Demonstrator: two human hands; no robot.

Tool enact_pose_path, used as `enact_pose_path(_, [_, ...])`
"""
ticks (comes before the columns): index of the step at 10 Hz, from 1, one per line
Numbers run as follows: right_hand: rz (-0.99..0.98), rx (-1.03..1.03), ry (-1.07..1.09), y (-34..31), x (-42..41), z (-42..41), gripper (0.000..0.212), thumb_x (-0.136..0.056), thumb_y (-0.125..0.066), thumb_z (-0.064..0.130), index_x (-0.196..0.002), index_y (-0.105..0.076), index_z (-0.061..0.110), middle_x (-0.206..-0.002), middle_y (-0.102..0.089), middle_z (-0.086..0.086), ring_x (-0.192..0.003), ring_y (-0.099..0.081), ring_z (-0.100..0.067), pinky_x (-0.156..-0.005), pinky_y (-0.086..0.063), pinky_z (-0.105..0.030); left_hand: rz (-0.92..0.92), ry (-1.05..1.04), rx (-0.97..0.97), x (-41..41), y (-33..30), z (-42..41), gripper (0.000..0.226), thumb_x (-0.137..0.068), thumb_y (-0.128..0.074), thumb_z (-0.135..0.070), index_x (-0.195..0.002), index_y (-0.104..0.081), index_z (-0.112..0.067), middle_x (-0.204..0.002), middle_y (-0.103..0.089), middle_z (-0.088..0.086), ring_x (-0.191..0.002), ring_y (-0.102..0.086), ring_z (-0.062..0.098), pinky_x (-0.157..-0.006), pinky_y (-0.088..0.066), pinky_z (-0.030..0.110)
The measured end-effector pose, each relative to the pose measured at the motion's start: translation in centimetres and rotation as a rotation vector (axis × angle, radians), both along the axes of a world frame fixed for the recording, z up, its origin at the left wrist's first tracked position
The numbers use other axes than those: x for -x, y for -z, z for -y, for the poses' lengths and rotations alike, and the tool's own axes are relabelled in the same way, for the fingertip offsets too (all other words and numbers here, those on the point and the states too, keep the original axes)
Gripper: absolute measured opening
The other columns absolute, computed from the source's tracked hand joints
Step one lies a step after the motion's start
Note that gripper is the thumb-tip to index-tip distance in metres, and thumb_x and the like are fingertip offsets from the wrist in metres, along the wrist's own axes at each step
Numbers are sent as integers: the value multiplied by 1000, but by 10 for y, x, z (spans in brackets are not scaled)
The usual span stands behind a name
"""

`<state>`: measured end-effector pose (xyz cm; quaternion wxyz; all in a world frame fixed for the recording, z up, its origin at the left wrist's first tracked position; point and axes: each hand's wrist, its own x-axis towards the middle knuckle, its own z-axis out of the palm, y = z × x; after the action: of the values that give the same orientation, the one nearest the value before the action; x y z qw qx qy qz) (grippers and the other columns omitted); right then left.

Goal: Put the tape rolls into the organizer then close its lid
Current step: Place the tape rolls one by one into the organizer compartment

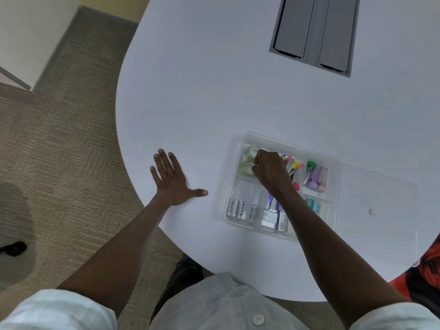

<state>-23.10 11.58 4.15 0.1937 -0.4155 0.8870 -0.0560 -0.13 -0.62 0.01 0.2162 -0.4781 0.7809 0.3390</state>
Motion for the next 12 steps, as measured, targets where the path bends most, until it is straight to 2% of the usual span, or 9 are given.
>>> enact_pose_path(3, [46, 46, 88, 3, 2, 3, 17, -69, -67, 8, -83, -63, 0, -75, -68, -21, -72, -65, -39, -63, -55, -36, -8, -6, -5, 0, 2, 0, 165, -42, -61, -93, -142, 35, -3, -147, 45, 23, -135, 45, 37, -113, 20, 60])
enact_pose_path(5, [81, 106, 120, 3, 1, 2, 22, -67, -71, 14, -81, -62, 0, -73, -68, -21, -71, -63, -39, -64, -55, -41, -13, -4, -6, 0, 3, 1, 165, -42, -59, -94, -141, 36, -4, -147, 45, 23, -135, 45, 37, -112, 20, 60])
enact_pose_path(7, [139, 122, 159, 5, 1, 5, 15, -66, -72, 12, -75, -64, 3, -70, -69, -12, -69, -64, -32, -62, -47, -31, -18, -6, -6, 0, 5, 1, 165, -40, -56, -96, -141, 37, -4, -147, 45, 23, -135, 45, 37, -112, 20, 60])
enact_pose_path(9, [132, 110, 128, 8, 0, 6, 12, -69, -69, 10, -75, -64, 1, -70, -69, -15, -69, -63, -34, -61, -48, -32, -22, -8, -8, -1, 5, 1, 165, -40, -56, -97, -140, 38, -5, -147, 46, 22, -135, 46, 36, -112, 20, 60])
enact_pose_path(10, [128, 106, 120, 5, 1, 7, 12, -71, -66, 12, -73, -63, 0, -68, -68, -17, -69, -63, -35, -63, -53, -37, -25, -8, -9, -1, 4, 1, 165, -41, -57, -95, -141, 37, -5, -147, 46, 23, -135, 45, 37, -112, 20, 60])
enact_pose_path(11, [110, 111, 123, -1, 3, 7, 11, -73, -61, 11, -70, -61, 0, -66, -66, -18, -67, -62, -35, -60, -52, -38, -22, -7, -8, -1, 4, 1, 165, -41, -56, -96, -140, 37, -4, -147, 45, 23, -135, 45, 37, -112, 20, 60])
enact_pose_path(12, [94, 109, 151, -5, 5, 6, 8, -73, -59, 8, -71, -62, 0, -68, -68, -17, -68, -61, -34, -60, -50, -35, -18, -8, -11, -1, 4, 1, 165, -41, -57, -96, -140, 37, -4, -147, 45, 23, -136, 44, 38, -113, 19, 60])
